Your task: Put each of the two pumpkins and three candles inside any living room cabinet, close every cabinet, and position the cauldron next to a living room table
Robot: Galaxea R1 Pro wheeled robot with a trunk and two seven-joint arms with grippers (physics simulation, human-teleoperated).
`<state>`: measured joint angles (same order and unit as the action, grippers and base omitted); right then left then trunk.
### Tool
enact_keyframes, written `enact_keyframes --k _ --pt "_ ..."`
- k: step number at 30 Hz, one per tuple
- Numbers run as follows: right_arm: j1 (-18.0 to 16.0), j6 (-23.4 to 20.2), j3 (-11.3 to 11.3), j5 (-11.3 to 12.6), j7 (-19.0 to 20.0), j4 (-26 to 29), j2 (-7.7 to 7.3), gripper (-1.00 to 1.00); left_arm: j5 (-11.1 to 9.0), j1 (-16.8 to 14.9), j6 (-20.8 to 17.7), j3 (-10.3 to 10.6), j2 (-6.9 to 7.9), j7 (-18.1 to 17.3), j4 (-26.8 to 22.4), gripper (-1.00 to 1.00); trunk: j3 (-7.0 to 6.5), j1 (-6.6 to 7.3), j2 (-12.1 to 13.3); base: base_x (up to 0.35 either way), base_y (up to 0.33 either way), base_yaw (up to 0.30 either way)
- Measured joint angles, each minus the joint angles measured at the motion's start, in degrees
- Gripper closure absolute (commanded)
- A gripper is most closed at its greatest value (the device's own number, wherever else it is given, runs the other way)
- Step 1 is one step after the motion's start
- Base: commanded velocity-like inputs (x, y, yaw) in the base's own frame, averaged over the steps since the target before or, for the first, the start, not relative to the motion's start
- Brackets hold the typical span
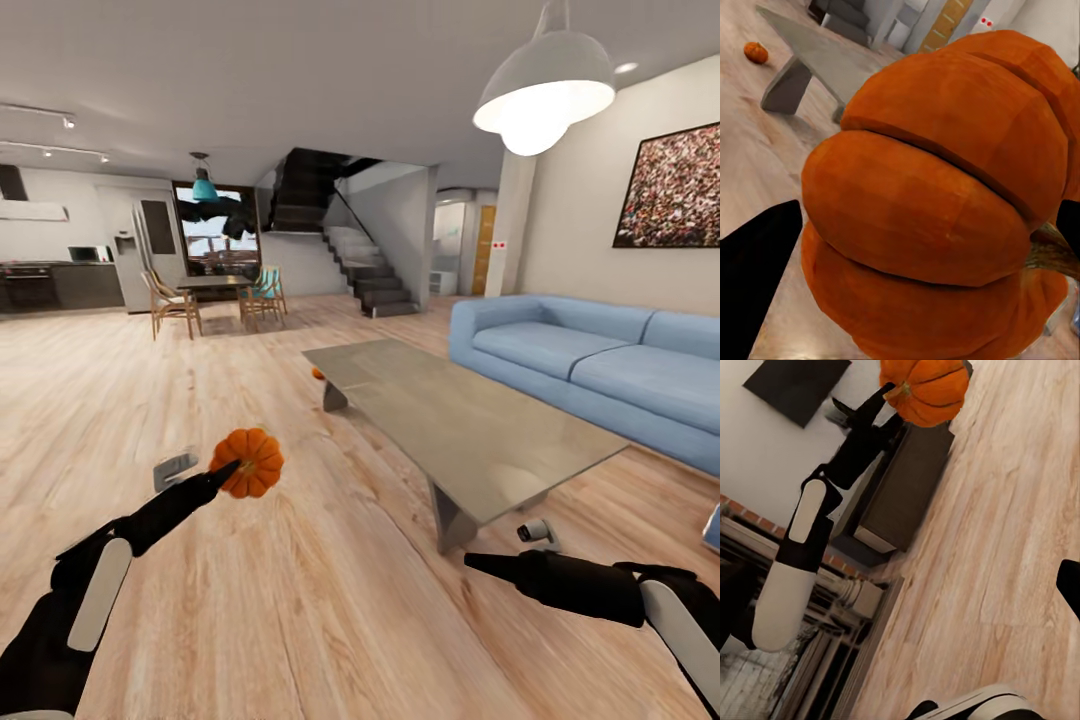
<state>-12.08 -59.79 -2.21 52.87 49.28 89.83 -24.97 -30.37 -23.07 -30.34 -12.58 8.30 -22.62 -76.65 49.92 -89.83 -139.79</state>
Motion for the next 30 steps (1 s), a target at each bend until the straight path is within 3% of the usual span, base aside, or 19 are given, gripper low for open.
enact_keyframes --k 1,4,11,23,30 --pt "0.00 0.00 0.01 0.00 -0.11 0.00 -0.02 -1.00 -0.77 0.00 -0.21 0.09 -0.03 1.24 1.49 1.00 -0.18 0.22 0.40 0.000 0.000 0.291" --pt "0.00 0.00 0.04 -0.10 -0.35 0.00 -0.03 -1.00 -0.18 -0.05 0.13 0.08 -0.02 3.33 6.09 1.00 -0.72 0.88 1.60 0.000 0.000 0.291" --pt "0.00 -0.03 0.19 0.16 -5.06 0.03 -0.03 -1.00 -0.99 -0.47 0.65 0.06 0.04 4.22 12.58 1.00 -1.98 2.42 4.40 0.000 0.000 0.189" --pt "0.00 -0.04 0.04 0.14 -6.48 0.12 0.05 -1.00 -1.10 -0.54 0.81 0.09 -0.03 4.22 13.66 1.00 -4.14 5.06 9.21 0.000 0.000 0.011" --pt "0.00 -0.05 0.15 0.08 -7.14 0.12 0.09 -1.00 -1.49 -0.42 0.76 0.04 -0.03 3.94 13.30 1.00 -4.16 5.07 9.23 0.000 0.000 0.002"
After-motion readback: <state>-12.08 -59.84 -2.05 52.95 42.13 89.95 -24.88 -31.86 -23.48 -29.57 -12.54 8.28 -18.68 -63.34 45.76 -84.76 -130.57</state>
